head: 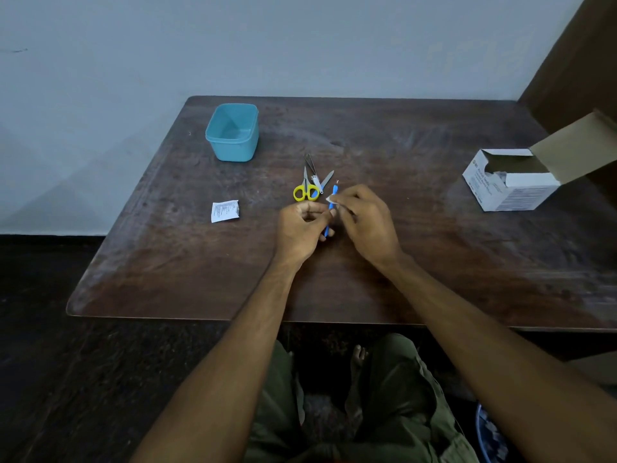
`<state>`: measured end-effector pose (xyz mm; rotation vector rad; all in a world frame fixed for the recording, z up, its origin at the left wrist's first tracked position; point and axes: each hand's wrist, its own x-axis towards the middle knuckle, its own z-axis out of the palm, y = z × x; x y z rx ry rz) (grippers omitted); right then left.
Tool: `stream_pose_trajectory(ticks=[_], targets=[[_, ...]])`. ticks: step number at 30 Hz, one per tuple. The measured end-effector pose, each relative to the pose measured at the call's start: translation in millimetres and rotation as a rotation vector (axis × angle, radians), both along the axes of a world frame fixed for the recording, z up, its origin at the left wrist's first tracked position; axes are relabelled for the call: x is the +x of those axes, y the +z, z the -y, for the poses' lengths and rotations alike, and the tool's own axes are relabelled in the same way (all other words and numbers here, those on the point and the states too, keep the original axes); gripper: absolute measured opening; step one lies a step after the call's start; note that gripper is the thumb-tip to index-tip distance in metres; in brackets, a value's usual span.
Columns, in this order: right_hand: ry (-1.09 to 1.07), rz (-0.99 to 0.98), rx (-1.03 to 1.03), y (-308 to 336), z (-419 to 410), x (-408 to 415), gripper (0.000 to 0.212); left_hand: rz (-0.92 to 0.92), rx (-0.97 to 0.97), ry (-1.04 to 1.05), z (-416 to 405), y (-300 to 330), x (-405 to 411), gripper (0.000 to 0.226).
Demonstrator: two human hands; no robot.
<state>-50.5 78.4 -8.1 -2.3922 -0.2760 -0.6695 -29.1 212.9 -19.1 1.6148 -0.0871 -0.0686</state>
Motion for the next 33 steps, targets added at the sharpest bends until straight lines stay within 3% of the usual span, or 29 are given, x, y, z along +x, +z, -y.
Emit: stream_pose_trajectory(ticks=[7,33], targets=[[-0.083,-0.003,-0.04,15.7,3.6,15.4,0.03,-0.003,-0.032,-0.018,-2.4,-1.1,-0.8,0.002],[-0.051,-0.03,-0.026,17.0,-2.6,12.7,0.029,0.029,-0.057,0.017,-5.1,-0.2,-3.4,0.008]])
